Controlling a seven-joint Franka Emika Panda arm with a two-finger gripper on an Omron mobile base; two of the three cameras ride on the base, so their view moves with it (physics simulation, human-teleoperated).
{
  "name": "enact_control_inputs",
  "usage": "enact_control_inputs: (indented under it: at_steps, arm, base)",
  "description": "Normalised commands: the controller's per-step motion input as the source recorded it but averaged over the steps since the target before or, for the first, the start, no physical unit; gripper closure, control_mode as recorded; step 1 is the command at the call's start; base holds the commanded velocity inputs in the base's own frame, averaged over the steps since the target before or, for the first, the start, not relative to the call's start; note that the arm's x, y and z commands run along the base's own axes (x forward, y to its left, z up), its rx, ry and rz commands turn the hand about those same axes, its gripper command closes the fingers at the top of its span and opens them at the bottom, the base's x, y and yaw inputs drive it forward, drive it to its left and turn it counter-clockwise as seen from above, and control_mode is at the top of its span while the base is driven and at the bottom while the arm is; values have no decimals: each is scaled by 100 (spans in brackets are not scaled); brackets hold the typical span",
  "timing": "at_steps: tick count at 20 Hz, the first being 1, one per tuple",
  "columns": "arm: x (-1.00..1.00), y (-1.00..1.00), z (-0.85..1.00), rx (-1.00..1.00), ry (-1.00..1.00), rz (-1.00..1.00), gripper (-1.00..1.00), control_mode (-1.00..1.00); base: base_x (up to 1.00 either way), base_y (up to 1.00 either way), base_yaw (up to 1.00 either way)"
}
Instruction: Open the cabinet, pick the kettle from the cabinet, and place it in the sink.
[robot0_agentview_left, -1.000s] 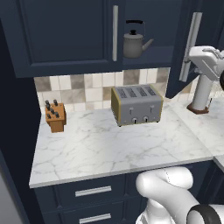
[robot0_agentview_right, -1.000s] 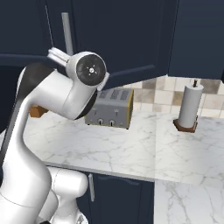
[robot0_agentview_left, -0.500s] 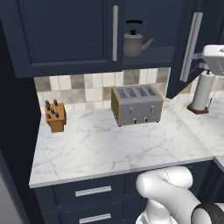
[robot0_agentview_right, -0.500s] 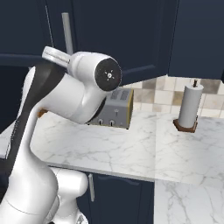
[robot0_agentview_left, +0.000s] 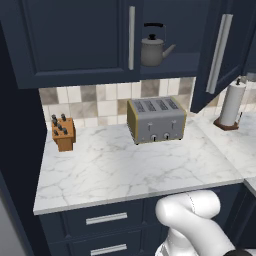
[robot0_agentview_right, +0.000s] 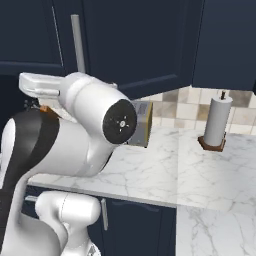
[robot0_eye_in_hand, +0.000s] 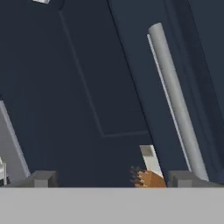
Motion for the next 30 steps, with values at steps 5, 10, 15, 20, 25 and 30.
enact_control_inputs:
  at_steps: [5,10,15,20,25,30]
  arm:
    - [-79,88,0,-19,-16,1,-100,-100]
    - [-58,98,0,-22,-12,-1,-100,-100]
    - [-40,74,0,-23,-13,-3,-100,-100]
    - [-12,52,0,-36,-1,-1,-100,-100]
    - [-2,16,0,-34,9,-5,-100,-100]
    - [0,4,0,-32,7,-3,-100,-100]
  base:
    - [0,0,0]
    - [0,0,0]
    - [0,0,0]
    - [0,0,0]
    - [0,0,0]
    - [0,0,0]
